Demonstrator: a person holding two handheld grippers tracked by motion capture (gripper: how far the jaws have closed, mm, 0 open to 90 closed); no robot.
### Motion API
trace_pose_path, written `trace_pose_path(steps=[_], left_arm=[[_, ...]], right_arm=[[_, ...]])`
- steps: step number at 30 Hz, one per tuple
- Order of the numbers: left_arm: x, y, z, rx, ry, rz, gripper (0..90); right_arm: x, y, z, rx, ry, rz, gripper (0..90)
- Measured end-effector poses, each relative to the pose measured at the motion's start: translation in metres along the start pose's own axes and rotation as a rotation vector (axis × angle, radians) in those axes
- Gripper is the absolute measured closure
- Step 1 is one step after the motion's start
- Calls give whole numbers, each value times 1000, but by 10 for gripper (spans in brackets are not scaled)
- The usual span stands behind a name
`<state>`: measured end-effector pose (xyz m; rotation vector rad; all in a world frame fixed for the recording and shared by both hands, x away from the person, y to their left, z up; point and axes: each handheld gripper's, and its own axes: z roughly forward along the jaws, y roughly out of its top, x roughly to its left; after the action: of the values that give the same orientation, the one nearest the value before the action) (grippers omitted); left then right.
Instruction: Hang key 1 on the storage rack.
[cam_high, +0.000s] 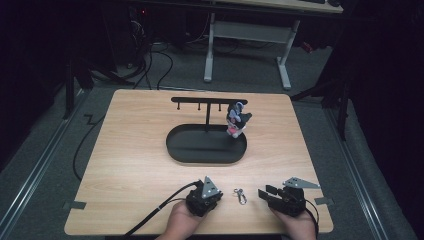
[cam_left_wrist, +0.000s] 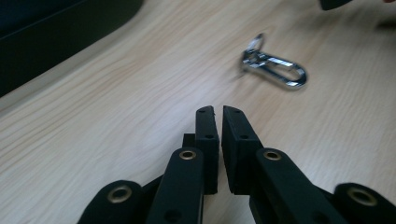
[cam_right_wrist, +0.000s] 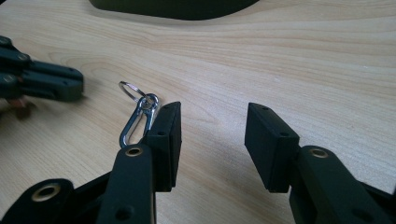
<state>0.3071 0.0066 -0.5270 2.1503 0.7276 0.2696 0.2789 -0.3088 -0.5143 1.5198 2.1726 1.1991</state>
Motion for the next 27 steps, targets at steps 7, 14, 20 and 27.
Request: trace_pose_path(steps=[7,14,20,27], left_arm=[[37,-24,-37,-23,87,-48,821],[78,-55,-78,-9,190,-85,769],[107,-77,-107,-8,263,-132,700],[119,-95,-120,-34,292,-201,528]], right_arm=[[-1,-1,2,10,-10,11,567],[-1,-2,3,19,-15,19,566],[-3,-2,4,28,-24,25,559],[-4,-1,4,30,-32,27,550]])
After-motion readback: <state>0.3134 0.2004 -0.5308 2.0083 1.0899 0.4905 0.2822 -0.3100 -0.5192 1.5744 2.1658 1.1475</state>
